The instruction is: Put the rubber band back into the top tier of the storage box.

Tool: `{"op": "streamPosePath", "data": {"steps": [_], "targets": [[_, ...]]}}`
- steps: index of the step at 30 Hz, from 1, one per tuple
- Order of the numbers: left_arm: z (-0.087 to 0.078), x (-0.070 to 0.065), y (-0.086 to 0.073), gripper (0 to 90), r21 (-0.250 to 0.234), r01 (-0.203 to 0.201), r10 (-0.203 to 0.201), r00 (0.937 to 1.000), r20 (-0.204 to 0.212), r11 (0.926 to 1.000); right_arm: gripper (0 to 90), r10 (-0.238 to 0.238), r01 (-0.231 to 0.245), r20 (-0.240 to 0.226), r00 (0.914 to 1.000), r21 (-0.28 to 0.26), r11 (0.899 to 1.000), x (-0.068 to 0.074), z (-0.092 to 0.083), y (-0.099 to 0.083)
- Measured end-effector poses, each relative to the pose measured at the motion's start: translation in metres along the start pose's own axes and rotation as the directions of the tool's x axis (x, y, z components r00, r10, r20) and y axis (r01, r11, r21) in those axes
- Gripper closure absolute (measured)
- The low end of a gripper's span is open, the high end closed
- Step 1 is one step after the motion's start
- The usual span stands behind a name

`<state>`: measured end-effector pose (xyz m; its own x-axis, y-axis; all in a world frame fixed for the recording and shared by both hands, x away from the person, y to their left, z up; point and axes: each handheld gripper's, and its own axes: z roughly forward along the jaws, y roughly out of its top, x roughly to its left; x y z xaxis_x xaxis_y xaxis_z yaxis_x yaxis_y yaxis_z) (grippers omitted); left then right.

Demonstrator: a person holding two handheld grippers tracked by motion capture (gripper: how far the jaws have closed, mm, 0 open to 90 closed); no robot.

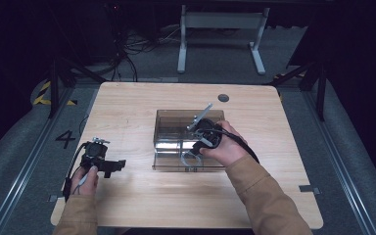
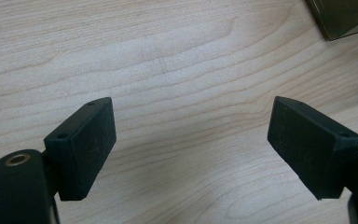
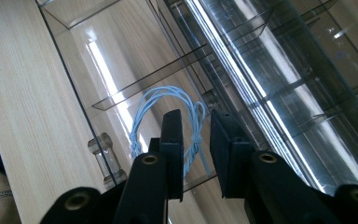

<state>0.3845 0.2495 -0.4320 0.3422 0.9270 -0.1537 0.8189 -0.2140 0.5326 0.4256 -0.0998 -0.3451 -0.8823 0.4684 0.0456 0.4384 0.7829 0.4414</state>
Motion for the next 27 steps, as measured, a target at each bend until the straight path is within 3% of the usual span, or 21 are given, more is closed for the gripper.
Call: {"op": "streamPosePath", "data": {"steps": [13, 27], "targets": [[0.0, 0.0, -0.001, 16.0, 0.005, -0.001, 0.001, 1.0, -0.002, 1.0, 72.0, 0.022, -0.021, 0.018, 0.9996, -0.045, 0.999, -0.004, -0.021, -0.011], [0.0, 0.0, -0.001, 16.0, 0.002, 0.003, -0.003, 1.0, -0.002, 1.0, 67.2, 0.086, -0.082, 0.044, 0.9953, -0.104, 0.991, -0.015, -0.049, -0.04]]}}
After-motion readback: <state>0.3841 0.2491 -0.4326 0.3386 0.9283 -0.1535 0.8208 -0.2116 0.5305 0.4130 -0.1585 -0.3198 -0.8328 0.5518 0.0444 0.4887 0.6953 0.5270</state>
